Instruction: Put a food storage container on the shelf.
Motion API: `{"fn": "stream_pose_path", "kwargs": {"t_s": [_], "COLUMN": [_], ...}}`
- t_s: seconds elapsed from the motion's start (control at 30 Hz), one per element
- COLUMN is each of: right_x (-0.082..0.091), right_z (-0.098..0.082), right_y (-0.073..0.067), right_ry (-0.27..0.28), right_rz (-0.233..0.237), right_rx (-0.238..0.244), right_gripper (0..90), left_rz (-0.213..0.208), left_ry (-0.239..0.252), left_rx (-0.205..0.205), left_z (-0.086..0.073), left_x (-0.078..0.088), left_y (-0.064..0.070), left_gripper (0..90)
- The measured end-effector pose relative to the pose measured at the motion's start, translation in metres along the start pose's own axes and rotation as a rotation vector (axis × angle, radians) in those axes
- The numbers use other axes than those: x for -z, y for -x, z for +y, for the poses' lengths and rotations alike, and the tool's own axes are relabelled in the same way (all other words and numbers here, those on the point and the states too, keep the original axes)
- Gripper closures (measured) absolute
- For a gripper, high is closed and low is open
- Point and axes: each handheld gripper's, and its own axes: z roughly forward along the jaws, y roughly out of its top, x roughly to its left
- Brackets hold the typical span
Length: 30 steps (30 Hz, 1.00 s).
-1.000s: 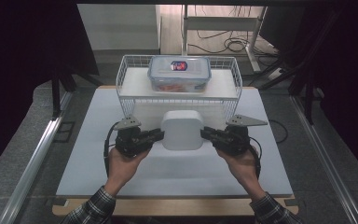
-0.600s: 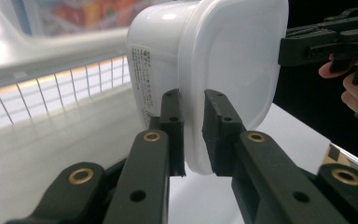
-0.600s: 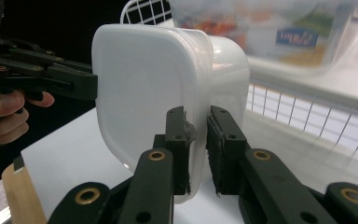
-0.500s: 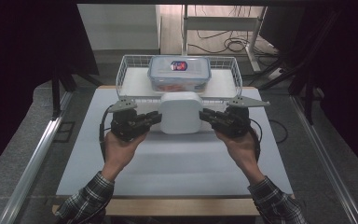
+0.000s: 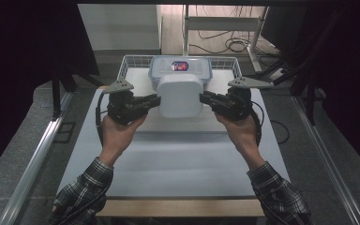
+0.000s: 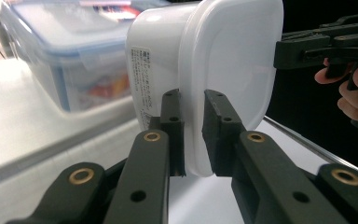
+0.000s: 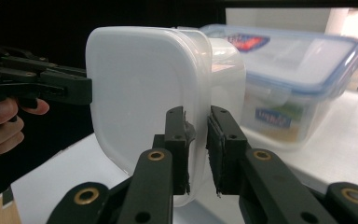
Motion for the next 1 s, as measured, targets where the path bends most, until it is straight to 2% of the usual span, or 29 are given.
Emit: {"fn": "stream_pose_path", "kwargs": {"t_s": [0.37, 0.57, 1.0], "right_x": [-0.001, -0.004, -0.023], "right_z": [0.035, 0.052, 0.073], "right_y": [0.005, 0.009, 0.025], "right_ry": [0.04, 0.053, 0.032], "right_rz": [-0.005, -0.023, -0.061], "right_rx": [-0.003, -0.008, -0.05], "right_gripper": [77.7, 77.2, 75.7], "left_rz": [0.009, 0.019, 0.016], "left_ry": [0.033, 0.037, 0.04], "left_rx": [-0.023, -0.033, 0.023], "left_z": [0.039, 0.057, 0.073], "left_x": [0.005, 0.003, -0.013], "left_y": [-0.004, -0.007, -0.028], "left_gripper": [79.8, 79.9, 79.6]}}
